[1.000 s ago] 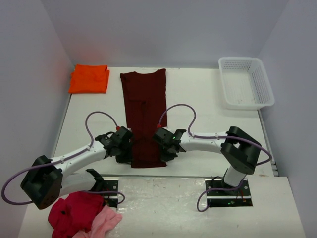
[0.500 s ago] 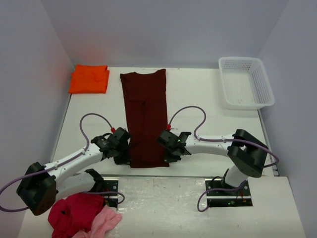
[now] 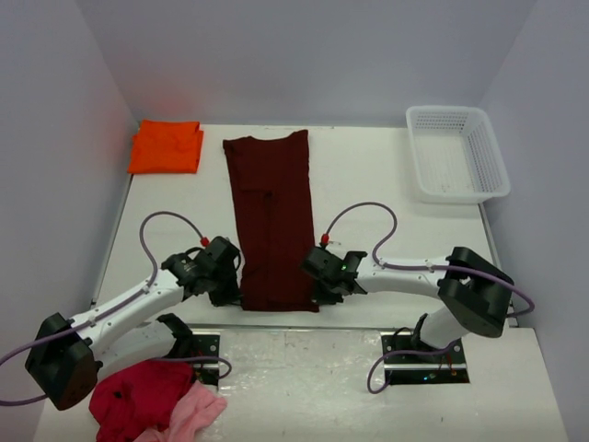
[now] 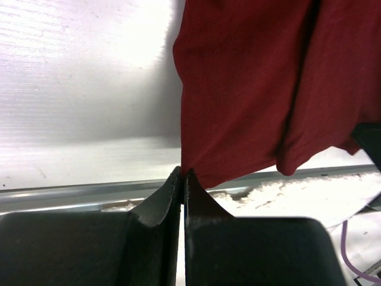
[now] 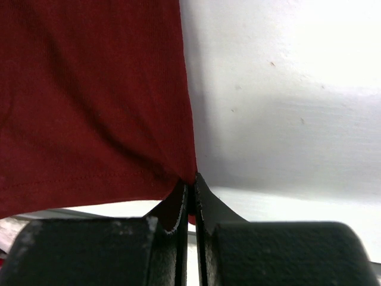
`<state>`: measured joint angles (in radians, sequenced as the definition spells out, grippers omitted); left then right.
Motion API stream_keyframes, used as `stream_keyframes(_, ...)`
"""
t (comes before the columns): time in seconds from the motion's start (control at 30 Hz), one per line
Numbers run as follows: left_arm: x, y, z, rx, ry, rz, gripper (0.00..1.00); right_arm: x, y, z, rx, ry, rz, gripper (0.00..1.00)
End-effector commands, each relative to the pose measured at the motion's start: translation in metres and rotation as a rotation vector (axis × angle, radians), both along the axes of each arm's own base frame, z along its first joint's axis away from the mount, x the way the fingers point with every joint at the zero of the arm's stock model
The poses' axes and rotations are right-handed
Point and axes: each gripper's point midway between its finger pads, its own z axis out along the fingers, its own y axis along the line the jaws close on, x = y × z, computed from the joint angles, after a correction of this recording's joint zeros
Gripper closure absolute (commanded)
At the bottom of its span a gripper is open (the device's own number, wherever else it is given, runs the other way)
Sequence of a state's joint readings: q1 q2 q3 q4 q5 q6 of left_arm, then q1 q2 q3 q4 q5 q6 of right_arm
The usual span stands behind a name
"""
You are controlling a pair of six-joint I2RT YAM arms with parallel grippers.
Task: Fold and stack the t-shirts
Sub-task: Grab the bottom of the folded rectangular tshirt with both arms, then fold the folded rectangular tshirt in 1/3 of the way
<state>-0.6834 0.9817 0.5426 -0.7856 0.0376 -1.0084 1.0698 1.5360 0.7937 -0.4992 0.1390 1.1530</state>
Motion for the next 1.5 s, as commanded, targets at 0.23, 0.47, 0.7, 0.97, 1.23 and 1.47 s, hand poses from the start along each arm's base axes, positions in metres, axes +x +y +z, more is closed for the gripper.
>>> stream_keyframes(0.23, -0.003, 0.017, 0.047, 0.015, -0.082, 0.026, 1.0, -0.025, -0.05, 0.022, -0.168, -0.049, 0.104, 1.0)
stream_keyframes(0.47, -0.004, 0.007, 0.074, -0.072, -0.129, -0.018, 1.0, -0.04, -0.036, 0.049, -0.114, -0.074, 0.225, 1.0)
stream_keyframes(0.7, -0.01, 0.006, 0.096, -0.134, -0.171, -0.022, 1.0, -0.063, -0.025, 0.082, -0.096, -0.088, 0.278, 1.0)
stream_keyframes(0.97, 0.001, 0.016, 0.121, -0.097, -0.245, 0.006, 1.0, -0.056, -0.029, 0.113, -0.122, -0.179, 0.162, 1.0)
stream_keyframes(1.23, 0.056, -0.002, 0.138, 0.015, -0.343, -0.062, 1.0, 0.019, -0.034, 0.128, -0.189, -0.274, 0.115, 1.0)
stream_keyframes(1.47, 0.105, -0.019, 0.139, 0.125, -0.374, -0.105, 1.0, 0.079, -0.022, 0.124, -0.211, -0.291, 0.171, 1.0)
